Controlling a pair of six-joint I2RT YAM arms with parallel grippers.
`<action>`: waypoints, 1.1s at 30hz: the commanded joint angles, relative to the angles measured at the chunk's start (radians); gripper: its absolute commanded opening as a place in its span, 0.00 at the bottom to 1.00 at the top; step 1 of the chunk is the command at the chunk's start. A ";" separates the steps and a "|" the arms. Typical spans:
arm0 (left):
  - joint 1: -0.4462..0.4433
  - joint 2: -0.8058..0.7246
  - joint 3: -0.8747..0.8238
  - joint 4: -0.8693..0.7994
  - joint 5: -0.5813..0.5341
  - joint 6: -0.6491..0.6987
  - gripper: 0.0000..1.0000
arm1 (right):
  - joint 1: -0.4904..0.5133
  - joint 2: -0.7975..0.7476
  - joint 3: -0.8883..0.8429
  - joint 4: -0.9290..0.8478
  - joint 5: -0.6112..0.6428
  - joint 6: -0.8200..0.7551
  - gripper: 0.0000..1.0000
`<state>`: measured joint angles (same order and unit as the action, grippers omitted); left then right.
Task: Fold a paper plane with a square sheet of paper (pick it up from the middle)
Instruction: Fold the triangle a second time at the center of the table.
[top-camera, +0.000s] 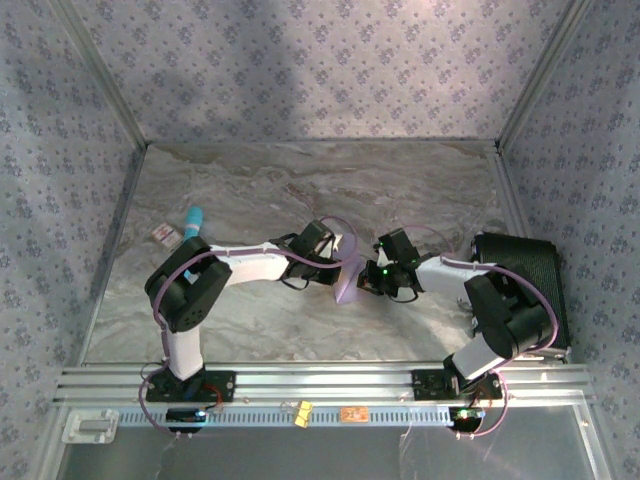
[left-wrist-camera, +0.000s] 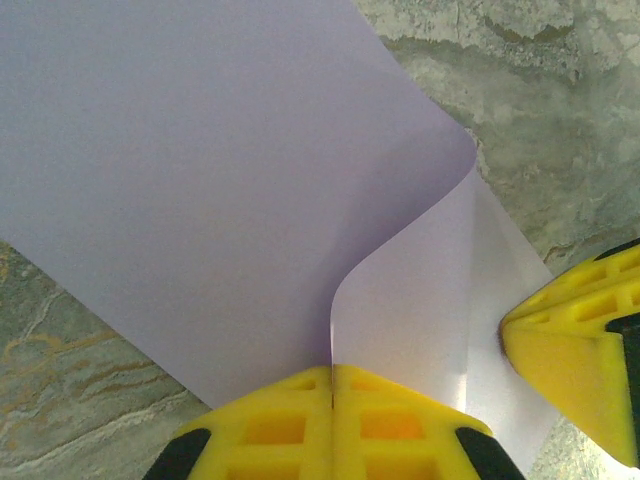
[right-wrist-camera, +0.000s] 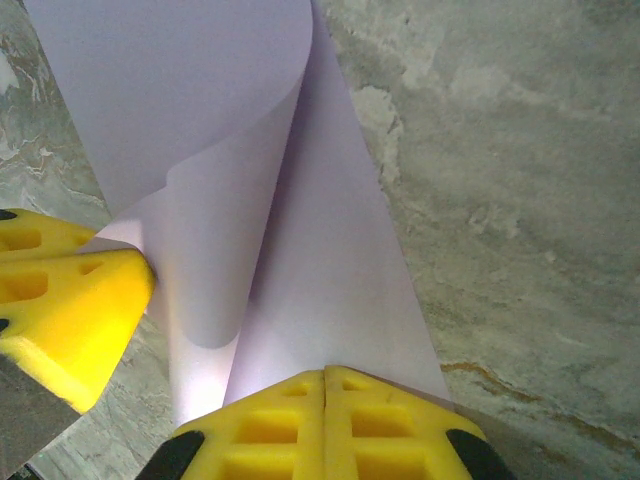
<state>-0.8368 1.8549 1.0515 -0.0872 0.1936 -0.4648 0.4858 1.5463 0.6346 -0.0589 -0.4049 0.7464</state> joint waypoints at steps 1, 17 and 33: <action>0.008 0.000 0.013 -0.018 -0.002 -0.001 0.00 | -0.004 0.005 -0.021 -0.068 0.037 -0.015 0.06; 0.008 -0.020 -0.004 -0.019 0.005 -0.011 0.00 | -0.005 0.004 -0.022 -0.065 0.034 -0.016 0.06; 0.007 -0.042 -0.028 -0.007 -0.005 -0.028 0.00 | -0.010 -0.007 -0.036 -0.051 0.029 -0.009 0.06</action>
<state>-0.8368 1.8484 1.0355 -0.0948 0.1932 -0.4839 0.4820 1.5444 0.6300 -0.0528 -0.4072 0.7437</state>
